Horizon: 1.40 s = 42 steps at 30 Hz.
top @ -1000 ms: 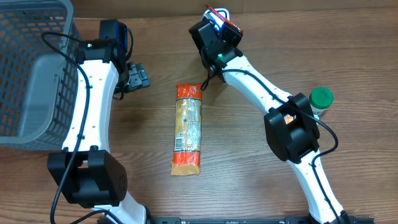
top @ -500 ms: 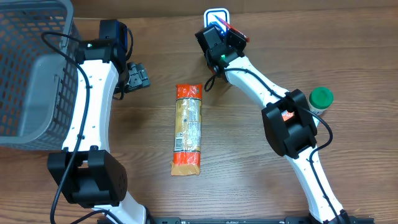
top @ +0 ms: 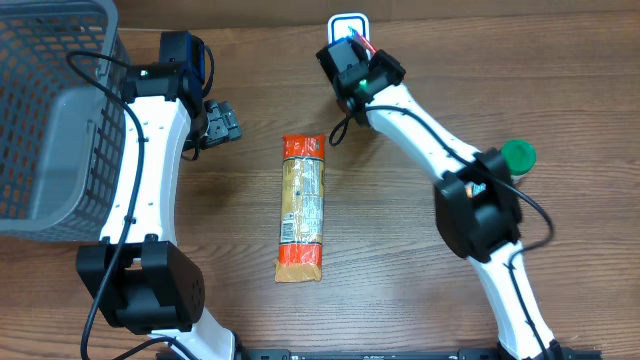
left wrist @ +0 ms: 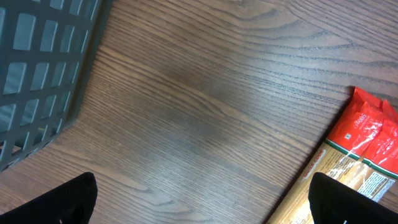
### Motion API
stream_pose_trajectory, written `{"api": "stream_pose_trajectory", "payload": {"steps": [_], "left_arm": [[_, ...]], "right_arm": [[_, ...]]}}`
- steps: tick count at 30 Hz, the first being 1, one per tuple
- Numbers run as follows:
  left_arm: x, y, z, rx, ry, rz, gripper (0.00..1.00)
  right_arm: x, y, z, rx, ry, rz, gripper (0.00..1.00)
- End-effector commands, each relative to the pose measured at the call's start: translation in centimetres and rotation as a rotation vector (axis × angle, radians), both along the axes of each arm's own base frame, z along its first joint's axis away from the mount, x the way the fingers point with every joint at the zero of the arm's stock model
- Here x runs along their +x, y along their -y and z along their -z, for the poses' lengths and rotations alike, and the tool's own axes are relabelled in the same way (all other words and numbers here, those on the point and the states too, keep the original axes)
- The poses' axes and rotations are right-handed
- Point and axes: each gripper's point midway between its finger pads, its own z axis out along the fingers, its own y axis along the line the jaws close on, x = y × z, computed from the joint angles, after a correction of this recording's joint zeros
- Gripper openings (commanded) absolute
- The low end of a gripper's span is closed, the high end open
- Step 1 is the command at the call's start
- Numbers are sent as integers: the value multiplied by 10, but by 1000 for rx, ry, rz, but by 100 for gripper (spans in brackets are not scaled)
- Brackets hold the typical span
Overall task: Scan the item barcode
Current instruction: 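Carry the red stick snack right and set it down by the jar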
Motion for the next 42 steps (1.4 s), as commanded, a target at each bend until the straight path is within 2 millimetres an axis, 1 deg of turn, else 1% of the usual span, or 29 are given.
{"api": "stream_pose_trajectory", "payload": {"steps": [1,4,5,7,8,10,11,12,15,18,21,24,27,28,29,30,34,37,40,42], "left_arm": [[0,-1,0,12,-4,14,100],[0,-1,0,12,-4,14,100],[0,-1,0,12,-4,13,100],[0,-1,0,12,-4,14,100],[0,-1,0,12,-4,14,100],[0,-1,0,12,-4,14,100],[0,-1,0,12,-4,14,100],[0,-1,0,12,-4,14,100],[0,-1,0,12,-4,14,100],[0,-1,0,12,-4,14,100],[0,-1,0,12,-4,14,100],[0,-1,0,12,-4,14,100],[0,-1,0,12,-4,14,100],[0,-1,0,12,-4,14,100],[0,-1,0,12,-4,14,100],[0,-1,0,12,-4,14,100],[0,-1,0,12,-4,14,100],[0,-1,0,12,-4,14,100],[0,-1,0,12,-4,14,100],[0,-1,0,12,-4,14,100]], "right_arm": [[-45,-14,-125,449,91,35,4],[-84,-6,-152,572,2,46,4],[-98,0,-162,617,-19,63,4],[-117,13,-175,678,-52,101,4],[-135,34,-180,706,-95,151,4],[-149,58,-177,742,-146,248,4],[-156,69,-173,769,-179,309,4],[-163,76,-168,793,-221,351,4],[-179,86,-153,856,-351,417,4],[-192,99,-141,838,-414,480,4],[-204,104,-128,811,-468,535,4],[-214,106,-110,781,-521,580,4],[-218,107,-86,749,-560,606,4],[-219,109,-75,735,-570,616,4],[-221,109,-56,721,-592,630,4],[-223,111,-45,710,-604,637,4],[-228,123,-5,637,-600,665,5],[-234,126,22,624,-612,673,5],[-238,127,43,619,-615,674,6],[-240,129,52,613,-607,674,6]]}}
